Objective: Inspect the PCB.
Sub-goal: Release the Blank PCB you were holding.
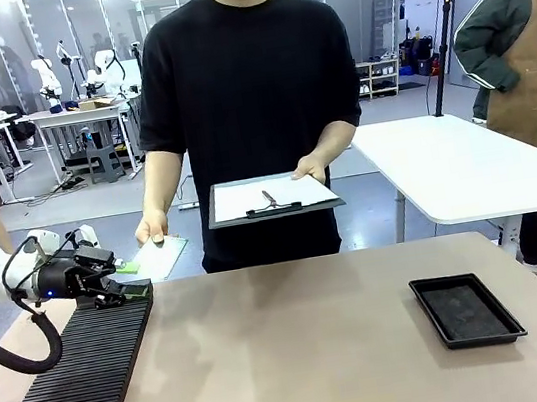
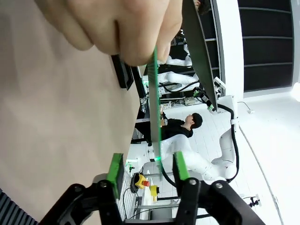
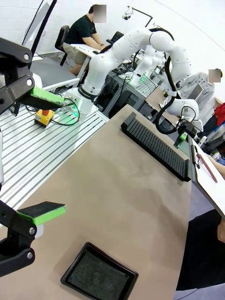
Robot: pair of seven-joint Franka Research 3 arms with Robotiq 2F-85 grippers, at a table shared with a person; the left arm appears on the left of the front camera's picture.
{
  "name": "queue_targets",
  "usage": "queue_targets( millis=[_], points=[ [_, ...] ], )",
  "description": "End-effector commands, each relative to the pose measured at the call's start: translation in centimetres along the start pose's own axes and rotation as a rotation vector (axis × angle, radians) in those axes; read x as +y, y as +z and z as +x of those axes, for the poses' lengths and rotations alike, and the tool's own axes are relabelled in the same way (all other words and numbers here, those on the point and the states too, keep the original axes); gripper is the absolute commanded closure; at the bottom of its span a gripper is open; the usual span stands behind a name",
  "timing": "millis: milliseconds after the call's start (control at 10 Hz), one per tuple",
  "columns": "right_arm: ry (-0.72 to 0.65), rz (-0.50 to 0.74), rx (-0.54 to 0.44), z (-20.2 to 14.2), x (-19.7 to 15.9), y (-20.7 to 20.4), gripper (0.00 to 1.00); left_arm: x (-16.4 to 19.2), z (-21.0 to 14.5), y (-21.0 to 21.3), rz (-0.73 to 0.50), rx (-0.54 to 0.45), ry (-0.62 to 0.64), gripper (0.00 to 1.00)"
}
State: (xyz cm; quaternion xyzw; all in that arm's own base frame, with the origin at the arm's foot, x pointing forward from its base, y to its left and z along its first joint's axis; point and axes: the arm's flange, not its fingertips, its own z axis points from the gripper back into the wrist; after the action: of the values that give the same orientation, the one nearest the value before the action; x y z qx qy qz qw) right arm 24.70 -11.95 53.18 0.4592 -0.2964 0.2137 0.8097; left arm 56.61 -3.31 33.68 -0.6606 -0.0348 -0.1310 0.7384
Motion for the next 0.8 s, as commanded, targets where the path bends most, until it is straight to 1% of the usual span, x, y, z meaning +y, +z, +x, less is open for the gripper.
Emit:
queue_targets(
  millis=[0, 500, 600, 700],
  points=[
    [0.018, 0.009, -0.007, 0.18, -0.02, 0.09, 0.0, -0.1, 0.02, 0.12, -0.029, 0.0, -0.017, 0.01],
    [0.018, 0.009, -0.007, 0.18, -0.02, 0.09, 0.0, -0.38, 0.26, 0.19, -0.018, 0.0, -0.009, 0.0],
    [0.018, 0.009, -0.007, 0.18, -0.02, 0.09, 0.0, -0.56, 0.12, 0.22, -0.008, 0.027, -0.03, 0.0],
    [0.018, 0.009, -0.007, 0.18, -0.02, 0.09, 0.0, -0.01, 0.01, 0.06, -0.002, 0.001, 0.0, 0.0]
  ],
)
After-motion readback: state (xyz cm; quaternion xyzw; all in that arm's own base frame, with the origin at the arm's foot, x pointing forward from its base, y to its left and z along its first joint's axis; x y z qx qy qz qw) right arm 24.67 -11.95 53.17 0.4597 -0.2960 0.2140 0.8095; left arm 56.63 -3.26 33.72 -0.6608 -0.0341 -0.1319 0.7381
